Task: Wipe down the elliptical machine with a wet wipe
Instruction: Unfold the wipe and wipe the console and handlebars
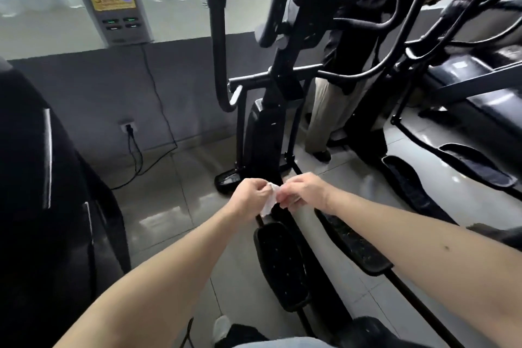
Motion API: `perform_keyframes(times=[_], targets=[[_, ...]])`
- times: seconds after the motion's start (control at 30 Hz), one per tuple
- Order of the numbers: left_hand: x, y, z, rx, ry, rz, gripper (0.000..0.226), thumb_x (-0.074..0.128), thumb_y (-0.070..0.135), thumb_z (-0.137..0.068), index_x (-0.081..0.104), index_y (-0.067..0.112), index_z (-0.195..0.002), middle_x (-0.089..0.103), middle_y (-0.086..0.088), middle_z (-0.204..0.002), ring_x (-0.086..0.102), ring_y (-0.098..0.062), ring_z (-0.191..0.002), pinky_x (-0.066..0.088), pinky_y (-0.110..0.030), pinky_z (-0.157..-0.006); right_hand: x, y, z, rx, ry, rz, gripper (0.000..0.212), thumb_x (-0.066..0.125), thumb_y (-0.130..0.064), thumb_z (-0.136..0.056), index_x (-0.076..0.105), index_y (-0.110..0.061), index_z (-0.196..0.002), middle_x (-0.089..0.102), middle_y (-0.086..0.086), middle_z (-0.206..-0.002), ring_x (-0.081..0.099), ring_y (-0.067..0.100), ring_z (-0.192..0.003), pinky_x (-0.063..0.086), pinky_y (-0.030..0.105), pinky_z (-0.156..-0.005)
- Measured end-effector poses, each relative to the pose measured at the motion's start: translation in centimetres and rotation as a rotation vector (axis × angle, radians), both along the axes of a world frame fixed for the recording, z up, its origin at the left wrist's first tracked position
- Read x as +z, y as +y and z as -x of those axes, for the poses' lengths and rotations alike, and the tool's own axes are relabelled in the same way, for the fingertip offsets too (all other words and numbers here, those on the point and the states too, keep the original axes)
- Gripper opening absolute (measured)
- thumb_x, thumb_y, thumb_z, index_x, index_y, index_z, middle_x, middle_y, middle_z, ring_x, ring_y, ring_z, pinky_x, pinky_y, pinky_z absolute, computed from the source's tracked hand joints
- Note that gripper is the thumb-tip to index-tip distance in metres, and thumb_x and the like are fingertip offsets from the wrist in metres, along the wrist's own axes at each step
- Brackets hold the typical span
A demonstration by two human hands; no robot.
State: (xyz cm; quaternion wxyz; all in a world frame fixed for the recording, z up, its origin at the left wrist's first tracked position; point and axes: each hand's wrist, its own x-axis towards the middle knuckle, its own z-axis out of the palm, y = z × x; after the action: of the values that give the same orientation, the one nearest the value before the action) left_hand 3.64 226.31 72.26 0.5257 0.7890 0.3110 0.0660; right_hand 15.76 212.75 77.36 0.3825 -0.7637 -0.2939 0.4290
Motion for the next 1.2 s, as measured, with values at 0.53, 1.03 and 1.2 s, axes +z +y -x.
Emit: perform_keyframes(times=[0.53,1.03,1.2], targets=[[2.3,6.4,-8.7,-0.094,-0.153,0.387,0.030,0.049,0.008,-0.097,0.076,-0.003,-0.100,0.075,-0.021,-0.094,0.067,-0.024,-0.081,0.051,-0.035,-0.080,-0.6,3.9,-8.3,-0.223,-0.223,0.033,0.017,0.081,-0.035,-0.085,0.073,-0.020,-0.083,0.073,-0.006,-0.087,0.065,0.011,-0.086,0.050,0.026,-0.080],[9.7,3.6,-19.8,0.088,-0.234,-0.103,0.008,0.071,0.022,-0.093,0.075,0.019,-0.087,0.070,0.008,-0.077,0.062,-0.007,-0.071,0.045,-0.016,-0.064,4.7,1.9,-21.0,-0.244,-0.023,-0.210,0.013,0.081,-0.009,-0.085,0.069,-0.008,-0.089,0.068,0.007,-0.084,0.065,0.014,-0.075,0.060,0.035,-0.086],[14.7,2.7,-23.1,0.109,-0.266,-0.221,0.006,0.070,0.026,-0.094,0.074,0.022,-0.095,0.073,0.010,-0.081,0.066,-0.007,-0.075,0.044,-0.014,-0.063,8.5,2.7,-25.0,-0.450,-0.186,-0.239,0.019,0.083,-0.028,-0.085,0.069,-0.016,-0.086,0.060,-0.003,-0.071,0.054,0.014,-0.065,0.051,0.030,-0.063]])
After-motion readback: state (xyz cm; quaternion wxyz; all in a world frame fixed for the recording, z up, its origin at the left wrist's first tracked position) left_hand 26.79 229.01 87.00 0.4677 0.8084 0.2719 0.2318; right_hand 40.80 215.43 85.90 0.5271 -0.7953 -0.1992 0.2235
